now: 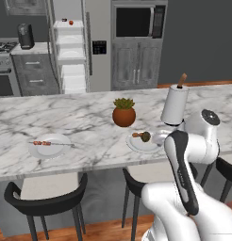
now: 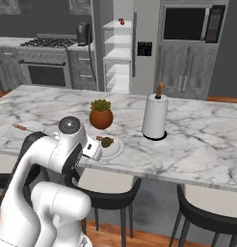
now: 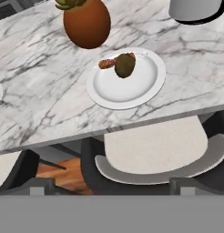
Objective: Pick up the apple and kiwi from the fridge and place one fruit on each plate on the dining counter.
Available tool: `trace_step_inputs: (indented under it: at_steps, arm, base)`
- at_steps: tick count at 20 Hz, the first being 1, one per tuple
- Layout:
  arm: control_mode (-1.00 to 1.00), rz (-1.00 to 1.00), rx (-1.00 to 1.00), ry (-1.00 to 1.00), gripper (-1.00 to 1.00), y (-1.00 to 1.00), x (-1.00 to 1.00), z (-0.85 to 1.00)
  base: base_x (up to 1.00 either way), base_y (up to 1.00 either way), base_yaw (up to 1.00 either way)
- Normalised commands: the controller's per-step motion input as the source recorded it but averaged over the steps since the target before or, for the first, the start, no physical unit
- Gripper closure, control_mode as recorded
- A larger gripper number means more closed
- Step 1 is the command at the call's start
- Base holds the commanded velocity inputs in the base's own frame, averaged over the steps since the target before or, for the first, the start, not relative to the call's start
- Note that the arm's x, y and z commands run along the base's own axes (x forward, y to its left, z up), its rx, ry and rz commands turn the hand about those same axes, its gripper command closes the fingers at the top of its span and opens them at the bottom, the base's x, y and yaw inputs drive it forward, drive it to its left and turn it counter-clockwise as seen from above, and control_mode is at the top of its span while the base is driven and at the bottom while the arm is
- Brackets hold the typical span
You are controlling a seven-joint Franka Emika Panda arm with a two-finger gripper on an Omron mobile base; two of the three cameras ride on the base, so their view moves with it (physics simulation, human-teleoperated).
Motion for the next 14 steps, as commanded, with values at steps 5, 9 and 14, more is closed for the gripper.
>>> trace_step_inputs:
  at_steps: [5, 9, 14]
  arm:
    - [-1.0, 0.0, -0.03, 0.12, -1.0, 0.18, -0.49, 0.04]
    - [-1.0, 0.0, -0.1, 0.12, -1.0, 0.39, 0.03, -0.14]
    - [-1.0, 0.0, -0.08, 0.01, -1.0, 0.23, 0.03, -0.32]
  base:
    - [0.0, 0.0, 0.0]
    - [0.0, 0.0, 0.0]
    - [0.0, 0.0, 0.0]
